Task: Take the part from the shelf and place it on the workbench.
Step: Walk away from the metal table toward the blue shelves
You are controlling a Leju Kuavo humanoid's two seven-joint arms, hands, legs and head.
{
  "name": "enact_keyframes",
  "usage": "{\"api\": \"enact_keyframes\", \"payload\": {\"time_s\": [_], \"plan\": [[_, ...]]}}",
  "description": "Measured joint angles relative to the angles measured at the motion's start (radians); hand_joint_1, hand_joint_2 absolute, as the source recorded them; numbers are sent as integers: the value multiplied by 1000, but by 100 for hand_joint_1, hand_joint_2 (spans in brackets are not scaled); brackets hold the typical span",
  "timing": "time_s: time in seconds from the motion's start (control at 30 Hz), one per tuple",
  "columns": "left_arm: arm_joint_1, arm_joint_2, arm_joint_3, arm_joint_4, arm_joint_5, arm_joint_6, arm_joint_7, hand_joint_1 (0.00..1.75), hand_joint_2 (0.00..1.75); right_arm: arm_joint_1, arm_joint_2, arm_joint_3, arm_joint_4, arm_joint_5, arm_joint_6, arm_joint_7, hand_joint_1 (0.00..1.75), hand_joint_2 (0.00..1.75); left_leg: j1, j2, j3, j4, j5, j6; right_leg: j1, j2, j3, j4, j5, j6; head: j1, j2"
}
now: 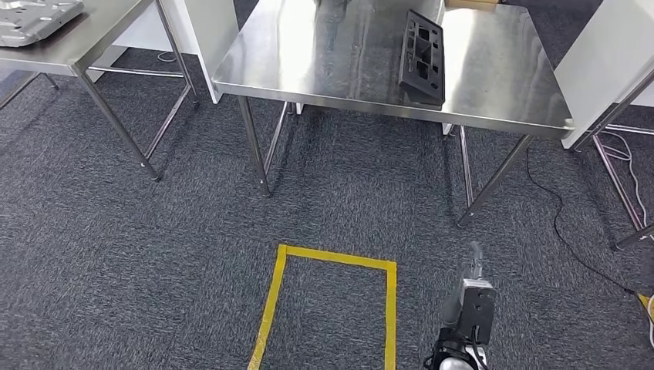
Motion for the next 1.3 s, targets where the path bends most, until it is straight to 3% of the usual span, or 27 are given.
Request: {"api": "enact_keyframes", "payload": {"time_s": [0.07,0.13,0.2,0.27,0.3,0.33,0.4,0.43,0.47,0.5,0.53,0.57,0.63,0.7,0.8,0.83,0.9,0.97,1.0,1.03,1.1,1.17,1.2,1.23,1.3], "plan": [[0,0,-3,0,-2,-1,0,0,0,3,-3,-7,-6,-1,0,0,0,0,-2,0,-27,1,23,-4,4,0,95,-101,37,9,0,0],[0,0,-6,0,-3,-1,0,0,0,3,-3,-10,-15,-1,1,0,0,0,-5,1,-46,1,45,-14,10,0,204,-258,36,-2,-1,0],[0,0,-11,0,-5,-3,0,0,0,4,-4,-14,-22,-1,1,0,0,0,-5,2,-54,-3,67,-26,18,2,241,-337,23,-17,-4,0],[2,0,-16,0,-7,-7,0,0,0,7,-5,-20,-25,-1,1,0,0,0,-1,2,-59,-8,81,-39,15,1,225,-341,39,-31,-4,0],[4,1,-18,0,-8,-9,0,0,0,8,-5,-22,-25,-1,1,0,0,0,1,0,-66,1,64,-45,11,0,217,-341,49,-40,-6,0],[5,2,-19,0,-9,-11,1,0,0,10,-4,-25,-26,-1,1,0,0,0,3,-2,-77,29,29,-51,7,-1,210,-343,61,-49,-8,0],[7,2,-20,0,-12,-13,2,0,0,12,-4,-29,-26,-1,2,0,0,0,8,-4,-107,144,-78,-62,6,-3,190,-342,83,-60,-12,0],[7,3,-21,0,-13,-13,4,0,0,14,-4,-31,-26,-1,4,0,0,0,10,-5,-119,210,-117,-67,7,-4,178,-340,95,-60,-12,0],[8,4,-21,0,-13,-13,4,0,0,15,-4,-33,-26,-1,5,0,0,0,11,-5,-122,260,-135,-71,7,-4,163,-337,105,-59,-12,0],[8,5,-21,0,-13,-13,5,0,0,16,-4,-35,-26,-1,7,0,0,0,13,-5,-110,277,-130,-73,7,-5,148,-332,114,-56,-12,0],[8,6,-21,0,-13,-13,5,0,0,16,-4,-37,-25,-1,8,0,0,0,15,-5,-80,259,-109,-75,6,-5,132,-326,121,-53,-12,0],[7,7,-21,0,-13,-13,6,0,0,16,-4,-40,-25,-1,9,0,0,0,18,-5,-34,208,-85,-76,5,-5,117,-319,126,-48,-12,0],[6,8,-22,0,-13,-13,6,0,0,16,-4,-44,-26,-1,10,-1,0,0,20,-7,62,75,-73,-76,5,-5,93,-303,135,-36,-12,0],[5,8,-22,0,-13,-12,5,0,0,16,-5,-46,-25,-3,10,-7,0,0,15,-13,101,9,-85,-68,8,-6,82,-295,146,-22,-12,0],[6,7,-22,0,-13,-12,5,0,0,16,-9,-48,-21,-13,8,-24,0,0,8,-12,86,3,-67,-41,10,-5,72,-290,152,-2,-12,0],[6,7,-23,0,-14,-12,5,0,0,16,-12,-50,-19,-17,7,-29,0,0,8,-9,76,0,-57,-28,9,-4,59,-270,132,-1,-9,0],[5,8,-23,0,-16,-10,6,0,0,17,-17,-52,-13,-24,2,-36,0,0,8,-4,53,-2,-34,-9,6,-1,20,-170,50,-11,-4,0],[5,9,-25,0,-18,-10,6,0,0,17,-22,-53,-7,-30,-3,-41,0,0,5,-1,23,-2,-11,-5,6,-1,-11,-41,-19,-12,-1,0],[6,10,-26,0,-20,-11,6,0,0,18,-24,-54,-4,-33,-6,-42,0,0,4,0,8,-1,0,-5,6,-1,-9,-3,-28,-6,-1,0],[6,10,-29,0,-21,-12,6,0,0,19,-26,-54,0,-36,-8,-42,0,0,3,0,-6,-1,11,-6,6,-1,11,-2,-19,2,-1,0],[6,10,-36,0,-25,-16,6,0,0,16,-31,-56,11,-43,-14,-41,0,0,2,0,-31,0,33,-12,7,0,103,-104,23,14,-1,0],[6,10,-43,0,-31,-22,7,0,0,0,-37,-62,41,-38,-49,-32,0,0,0,1,-46,0,54,-21,12,1,214,-264,31,5,-2,0],[5,10,-46,0,-35,-25,8,0,0,-17,-42,-70,74,-30,-87,-19,0,0,0,2,-49,-2,65,-27,15,2,244,-317,26,-3,-4,0],[5,11,-49,0,-41,-29,9,0,0,-39,-49,-83,124,-26,-126,-6,0,0,1,3,-51,-5,75,-34,20,3,254,-344,22,-12,-5,0],[6,13,-56,0,-49,-34,11,0,0,-96,-69,-127,262,-47,-170,22,0,0,6,2,-54,-12,90,-47,19,3,239,-349,37,-29,-6,0]]}}
